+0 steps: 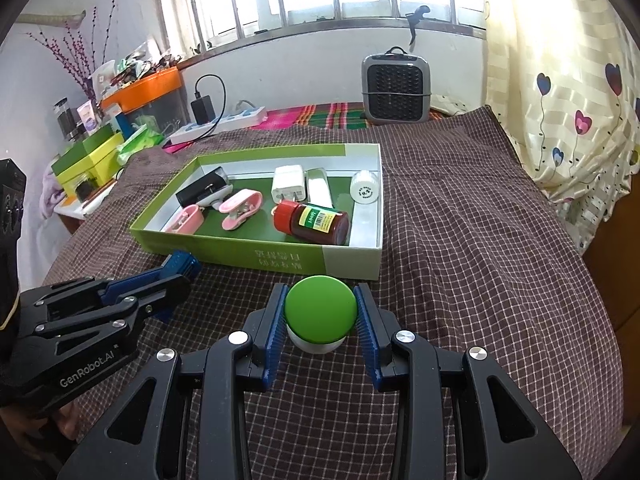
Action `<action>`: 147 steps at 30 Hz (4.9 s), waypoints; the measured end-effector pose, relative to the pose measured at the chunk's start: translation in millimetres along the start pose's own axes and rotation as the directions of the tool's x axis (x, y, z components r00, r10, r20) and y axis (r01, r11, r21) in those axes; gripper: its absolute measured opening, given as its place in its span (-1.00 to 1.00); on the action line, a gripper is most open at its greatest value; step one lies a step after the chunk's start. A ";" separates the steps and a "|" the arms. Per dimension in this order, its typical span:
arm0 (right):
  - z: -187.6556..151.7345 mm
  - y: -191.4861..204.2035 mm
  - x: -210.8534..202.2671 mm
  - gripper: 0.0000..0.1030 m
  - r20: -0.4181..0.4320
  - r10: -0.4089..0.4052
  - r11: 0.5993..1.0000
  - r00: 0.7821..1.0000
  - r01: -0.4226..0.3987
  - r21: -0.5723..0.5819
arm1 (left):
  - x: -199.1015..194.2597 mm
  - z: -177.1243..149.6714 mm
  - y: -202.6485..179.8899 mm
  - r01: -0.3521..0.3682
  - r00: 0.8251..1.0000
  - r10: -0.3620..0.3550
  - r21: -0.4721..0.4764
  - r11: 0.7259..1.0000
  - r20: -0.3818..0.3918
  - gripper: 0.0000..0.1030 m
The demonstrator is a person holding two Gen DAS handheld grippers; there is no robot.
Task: Organize rigid objects
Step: 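Carry the blue USB drive with the left tool while the right tool carries the green knob to the box, then lower the USB drive with the left tool while the right tool lowers the knob into the box, then open the left tool to release the USB drive while the right tool releases the knob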
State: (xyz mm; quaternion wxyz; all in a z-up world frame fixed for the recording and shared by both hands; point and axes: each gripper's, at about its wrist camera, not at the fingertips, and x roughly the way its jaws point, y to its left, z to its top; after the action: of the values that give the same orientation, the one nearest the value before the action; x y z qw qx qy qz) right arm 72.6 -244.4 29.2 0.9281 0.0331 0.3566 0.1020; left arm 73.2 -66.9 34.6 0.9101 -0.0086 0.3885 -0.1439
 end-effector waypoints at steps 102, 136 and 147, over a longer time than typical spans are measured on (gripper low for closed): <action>100.0 -21.0 118.9 -0.32 -0.047 -0.003 1.000 0.999 0.001 -0.025 | 110.8 112.1 44.7 0.055 0.995 -0.056 -0.006 0.998 -0.078 -0.60; 90.4 -8.5 92.4 -0.08 -0.006 -0.009 1.000 1.000 0.009 -0.023 | 78.6 98.2 34.7 0.017 0.999 -0.018 -0.007 1.000 -0.039 -0.32; 82.6 -1.9 75.8 -0.07 0.011 -0.013 1.000 1.000 0.013 -0.021 | 56.1 86.7 28.4 -0.032 1.000 0.032 0.008 0.999 -0.001 -0.31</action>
State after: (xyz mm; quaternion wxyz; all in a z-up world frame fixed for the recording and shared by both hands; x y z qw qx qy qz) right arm 183.1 -229.3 40.7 0.9309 0.0215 0.3507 0.0995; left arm 178.9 -63.1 51.9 0.9121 0.0013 0.3885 -0.1311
